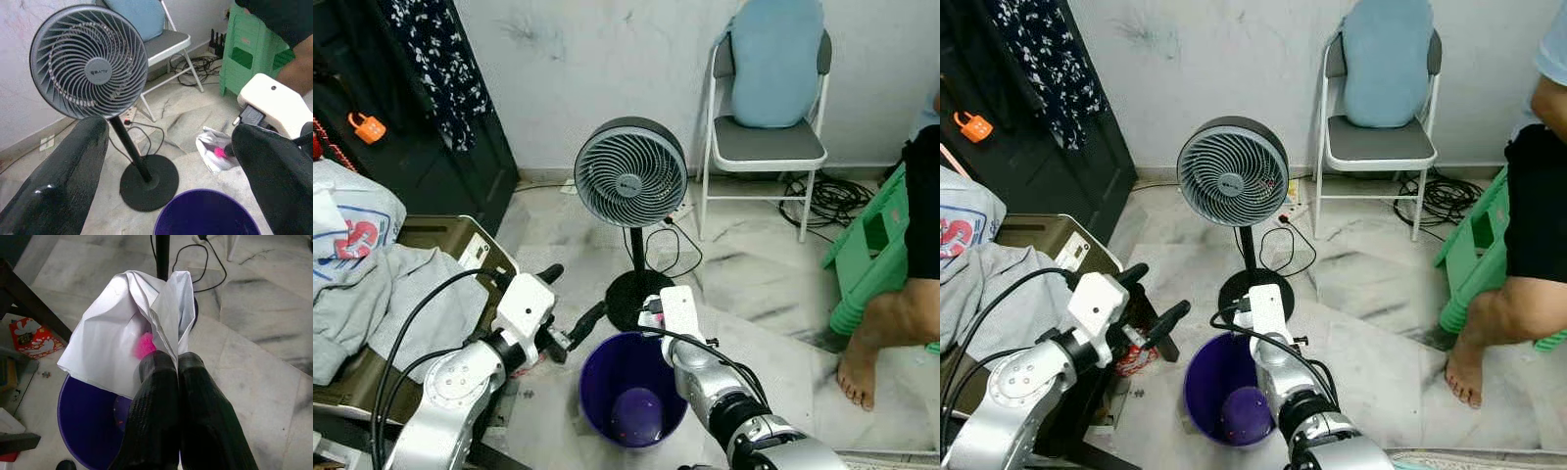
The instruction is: Clean up the room
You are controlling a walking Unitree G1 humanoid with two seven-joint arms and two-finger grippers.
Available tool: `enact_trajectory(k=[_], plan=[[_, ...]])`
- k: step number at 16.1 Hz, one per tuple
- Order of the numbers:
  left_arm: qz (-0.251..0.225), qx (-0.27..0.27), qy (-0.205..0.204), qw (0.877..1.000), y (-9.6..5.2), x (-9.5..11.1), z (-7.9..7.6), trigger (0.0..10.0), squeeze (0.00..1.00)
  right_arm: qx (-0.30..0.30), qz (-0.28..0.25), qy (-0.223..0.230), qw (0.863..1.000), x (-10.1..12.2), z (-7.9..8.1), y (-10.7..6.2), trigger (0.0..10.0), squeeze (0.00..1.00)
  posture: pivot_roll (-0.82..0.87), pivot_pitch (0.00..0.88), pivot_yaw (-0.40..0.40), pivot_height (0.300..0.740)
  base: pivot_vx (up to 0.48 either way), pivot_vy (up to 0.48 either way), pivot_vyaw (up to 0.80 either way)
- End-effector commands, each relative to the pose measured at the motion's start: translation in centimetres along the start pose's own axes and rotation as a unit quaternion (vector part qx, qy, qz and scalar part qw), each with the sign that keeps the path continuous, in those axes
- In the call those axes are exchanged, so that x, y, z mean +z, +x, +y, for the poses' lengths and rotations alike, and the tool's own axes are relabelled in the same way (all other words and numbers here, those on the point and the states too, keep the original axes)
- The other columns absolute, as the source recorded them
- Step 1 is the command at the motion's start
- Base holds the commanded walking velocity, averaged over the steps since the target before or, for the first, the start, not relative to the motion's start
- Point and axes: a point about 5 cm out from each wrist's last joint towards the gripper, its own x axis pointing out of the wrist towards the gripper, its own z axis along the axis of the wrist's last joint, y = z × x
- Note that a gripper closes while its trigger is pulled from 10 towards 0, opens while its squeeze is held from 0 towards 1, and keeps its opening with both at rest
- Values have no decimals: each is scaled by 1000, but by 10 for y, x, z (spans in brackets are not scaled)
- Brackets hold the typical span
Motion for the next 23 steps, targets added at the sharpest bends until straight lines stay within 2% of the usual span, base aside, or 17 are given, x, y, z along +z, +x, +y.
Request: enact_trajectory(k=[1, 3, 7, 10, 12, 15, 20, 21, 22, 23], plan=[[3, 3, 5, 1000, -5, 2, 3, 10000, 0, 103, -31, 15, 994, 30, 85, -18, 10000, 0, -14, 86, 104, 740, 0, 0, 0], [5, 3, 4, 1000, -7, 3, 4, 10000, 0, 97, -33, 16, 995, 30, 83, -17, 10000, 0, -9, 91, 109, 740, 0, 0, 0], [12, 0, 6, 1000, -11, 3, 5, 10000, 0, 98, -62, 21, 993, 45, 83, -17, 10000, 0, -13, 90, 117, 740, 0, 0, 0], [21, 3, 10, 1000, -17, 2, 6, 10000, 0, 95, -83, 47, 991, 51, 84, -18, 10000, 0, -13, 97, 132, 740, 0, 0, 0], [28, 2, 10, 1000, -22, 1, 6, 10000, 0, 93, -82, 55, 991, 50, 83, -18, 10000, 0, -11, 100, 141, 740, 0, 0, 0], [43, 0, 10, 999, -36, 0, 5, 10000, 0, 98, -78, 79, 989, 54, 88, -19, 10000, 0, 4, 109, 175, 740, 0, 0, 0], [56, -8, 10, 998, -43, 0, 4, 10000, 0, 106, -85, 93, 986, 63, 87, -19, 10000, 0, 14, 112, 190, 740, 0, 0, 0], [57, -9, 11, 998, -43, 1, 5, 10000, 0, 105, -86, 97, 986, 64, 86, -18, 10000, 337, 13, 112, 190, 740, 0, 0, 0], [57, -9, 11, 998, -42, 1, 5, 10000, 0, 104, -86, 100, 986, 64, 84, -18, 10000, 933, 12, 111, 190, 740, 0, 0, 0], [57, -10, 12, 998, -42, 1, 6, 10000, 0, 103, -88, 101, 986, 65, 83, -17, 10000, 1000, 9, 112, 189, 740, 0, 0, 0]])
